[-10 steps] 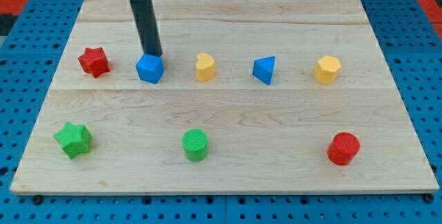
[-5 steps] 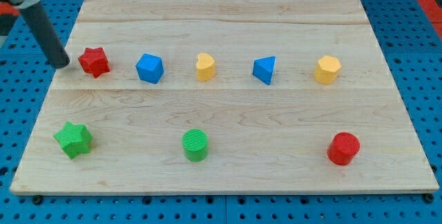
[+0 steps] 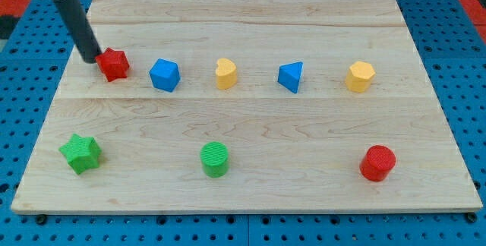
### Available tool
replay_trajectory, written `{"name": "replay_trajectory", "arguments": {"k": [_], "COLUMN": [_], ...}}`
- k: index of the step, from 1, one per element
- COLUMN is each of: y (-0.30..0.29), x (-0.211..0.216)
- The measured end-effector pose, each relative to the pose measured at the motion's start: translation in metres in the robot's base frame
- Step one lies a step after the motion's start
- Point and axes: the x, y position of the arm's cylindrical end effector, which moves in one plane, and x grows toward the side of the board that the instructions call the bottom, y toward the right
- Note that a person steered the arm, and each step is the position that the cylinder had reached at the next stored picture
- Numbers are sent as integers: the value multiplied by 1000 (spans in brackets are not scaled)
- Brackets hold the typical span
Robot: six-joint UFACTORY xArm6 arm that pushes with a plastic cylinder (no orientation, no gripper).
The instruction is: Move the red star above to the blue triangle
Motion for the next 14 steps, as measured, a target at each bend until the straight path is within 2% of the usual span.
{"name": "replay_trajectory", "arguments": {"k": [2, 4, 5, 6, 7, 8, 10, 11, 12, 13, 14], "y": [54, 95, 33, -22, 14, 31, 8, 17, -13, 3, 43], "x": [-46, -74, -59, 20, 96, 72, -6, -37, -39, -45, -59]}}
